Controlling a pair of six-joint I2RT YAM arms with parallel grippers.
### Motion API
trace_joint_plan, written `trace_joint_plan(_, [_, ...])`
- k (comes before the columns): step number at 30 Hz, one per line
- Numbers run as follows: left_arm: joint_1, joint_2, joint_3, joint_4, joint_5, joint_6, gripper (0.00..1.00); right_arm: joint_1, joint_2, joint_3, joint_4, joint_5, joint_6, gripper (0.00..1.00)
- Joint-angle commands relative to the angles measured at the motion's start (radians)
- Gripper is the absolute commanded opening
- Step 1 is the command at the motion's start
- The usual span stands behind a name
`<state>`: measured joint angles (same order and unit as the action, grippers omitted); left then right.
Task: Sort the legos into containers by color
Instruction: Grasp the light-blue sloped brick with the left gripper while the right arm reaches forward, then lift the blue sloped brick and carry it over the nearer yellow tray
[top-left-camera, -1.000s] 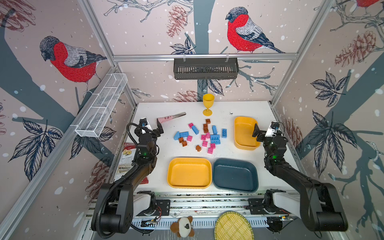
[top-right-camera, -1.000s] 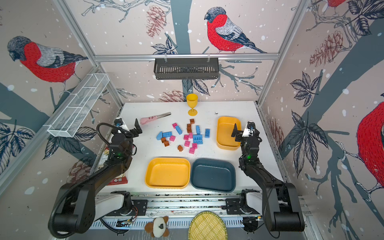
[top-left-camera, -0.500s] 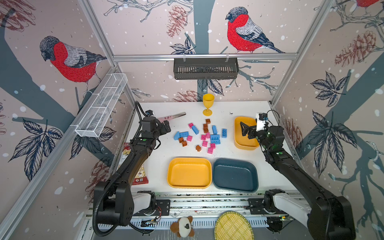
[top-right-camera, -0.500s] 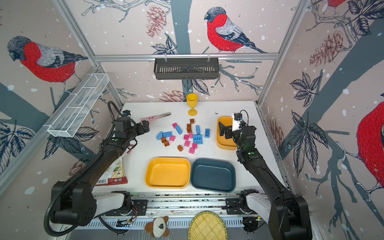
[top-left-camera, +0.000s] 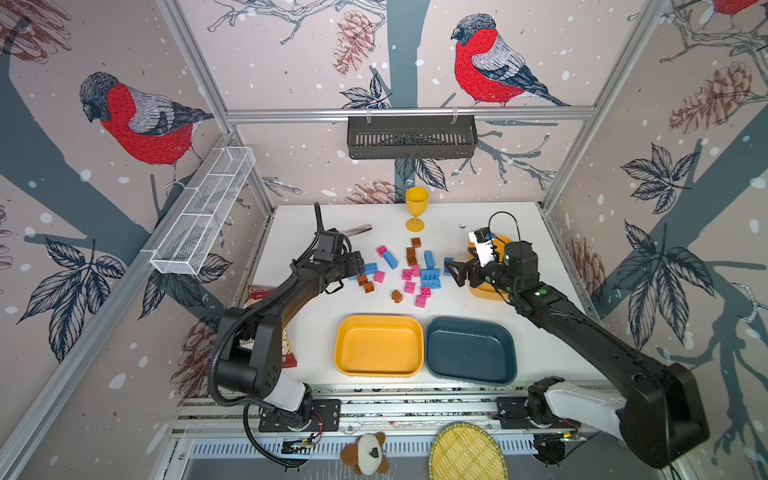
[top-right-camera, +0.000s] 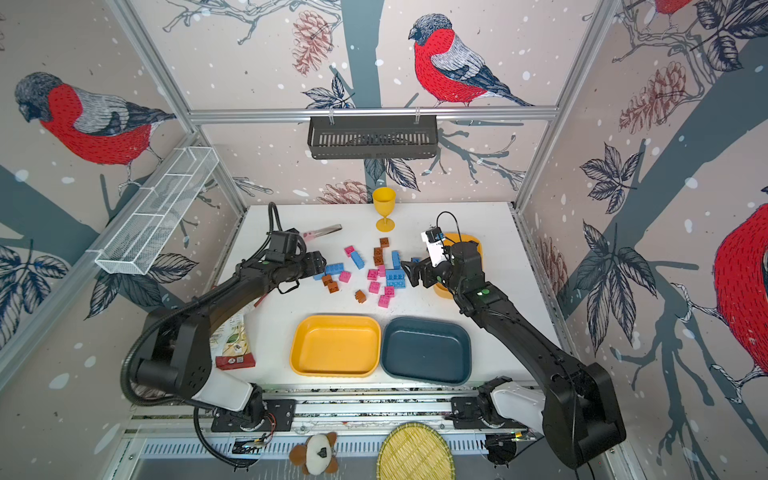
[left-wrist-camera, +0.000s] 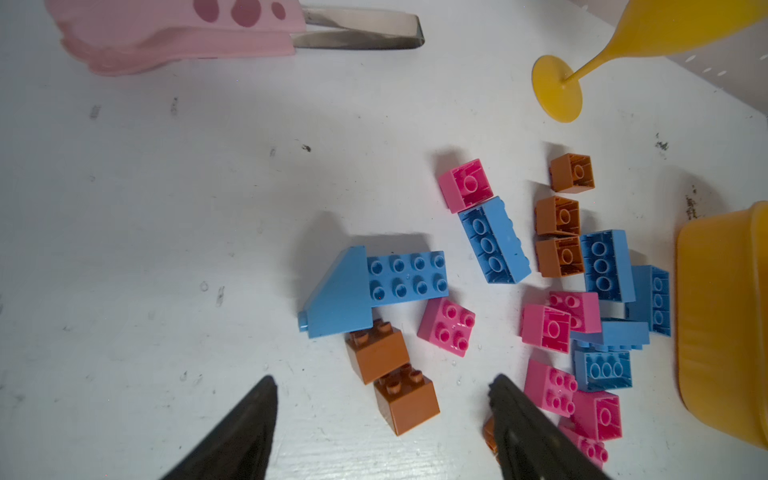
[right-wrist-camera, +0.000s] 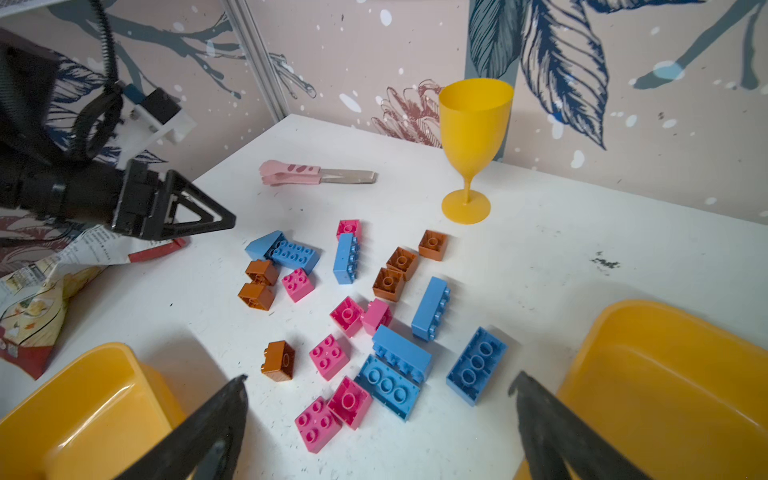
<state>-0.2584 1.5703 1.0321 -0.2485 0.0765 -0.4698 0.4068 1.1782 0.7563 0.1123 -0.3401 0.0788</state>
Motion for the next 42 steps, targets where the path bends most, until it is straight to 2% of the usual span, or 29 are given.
trace_joint_plan(1, [-0.005,0.08,0.076,-0.112,-0.058,0.009,0.76,0.019,0.015,0.015,-0.022,-0.003,-0.003,1.0])
trace_joint_plan(8, [-0.016,0.173,0.075,-0.077,-0.108,-0.016,0.7,0.03,0.026,0.015,-0.041,-0.002,-0.008,0.99])
trace_joint_plan(17, [-0.018,0.226,0.07,-0.04,-0.145,-0.036,0.62,0.03,0.046,0.014,-0.059,0.003,-0.019,0.99])
trace_joint_plan(25, [-0.016,0.27,0.123,-0.08,-0.206,-0.024,0.55,0.03,0.067,0.025,-0.077,0.004,-0.022,0.99])
trace_joint_plan(35, [-0.018,0.306,0.148,-0.093,-0.208,-0.014,0.54,0.029,0.07,0.029,-0.079,0.007,-0.027,0.99])
trace_joint_plan(40, [-0.014,0.314,0.152,-0.092,-0.218,-0.006,0.43,0.029,0.07,0.026,-0.083,0.006,-0.024,0.99])
trace_joint_plan(42, [-0.015,0.322,0.154,-0.097,-0.216,-0.002,0.41,0.029,0.07,0.024,-0.083,0.004,-0.024,0.99])
